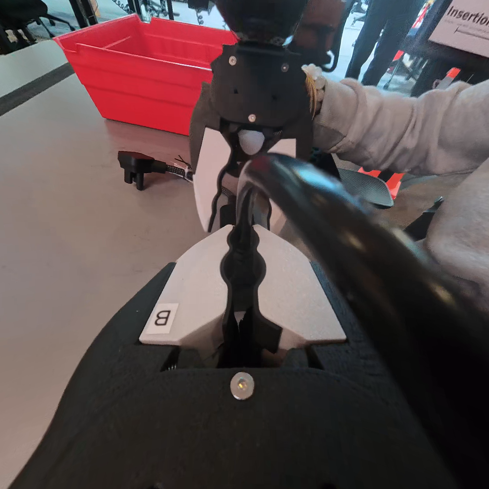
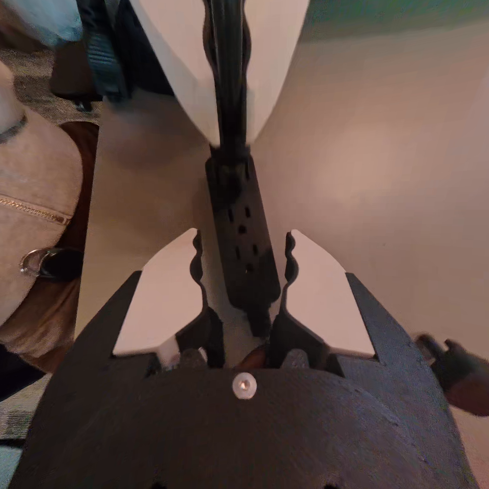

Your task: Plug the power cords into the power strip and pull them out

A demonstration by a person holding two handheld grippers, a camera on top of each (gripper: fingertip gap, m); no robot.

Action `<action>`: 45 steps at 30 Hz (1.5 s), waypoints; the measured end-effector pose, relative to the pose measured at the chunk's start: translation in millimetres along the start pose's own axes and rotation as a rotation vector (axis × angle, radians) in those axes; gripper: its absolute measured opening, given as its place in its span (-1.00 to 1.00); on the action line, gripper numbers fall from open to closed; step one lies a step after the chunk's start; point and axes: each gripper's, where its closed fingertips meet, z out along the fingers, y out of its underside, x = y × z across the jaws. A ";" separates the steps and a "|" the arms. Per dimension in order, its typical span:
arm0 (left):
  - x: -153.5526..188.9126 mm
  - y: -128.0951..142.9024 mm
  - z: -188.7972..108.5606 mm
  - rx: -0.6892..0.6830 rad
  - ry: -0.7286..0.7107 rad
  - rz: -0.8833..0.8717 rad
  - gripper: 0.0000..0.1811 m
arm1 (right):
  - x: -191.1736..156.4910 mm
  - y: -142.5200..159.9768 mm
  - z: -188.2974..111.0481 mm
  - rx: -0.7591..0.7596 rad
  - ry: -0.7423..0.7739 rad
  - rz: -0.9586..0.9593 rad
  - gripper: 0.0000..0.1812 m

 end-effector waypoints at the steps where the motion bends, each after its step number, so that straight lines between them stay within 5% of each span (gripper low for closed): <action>1: -0.1 0.3 -1.1 0.014 0.007 -0.012 -0.89 | 0.5 4.7 -1.5 -0.002 0.010 0.000 -0.35; 3: -0.1 0.6 -2.4 0.034 0.008 -0.020 -0.89 | 3.3 12.1 1.1 -0.015 0.055 -0.039 -0.54; 45: 1.8 2.7 -3.7 -0.004 0.074 -0.063 -0.89 | 1.9 4.5 10.6 0.130 0.074 -0.052 -0.52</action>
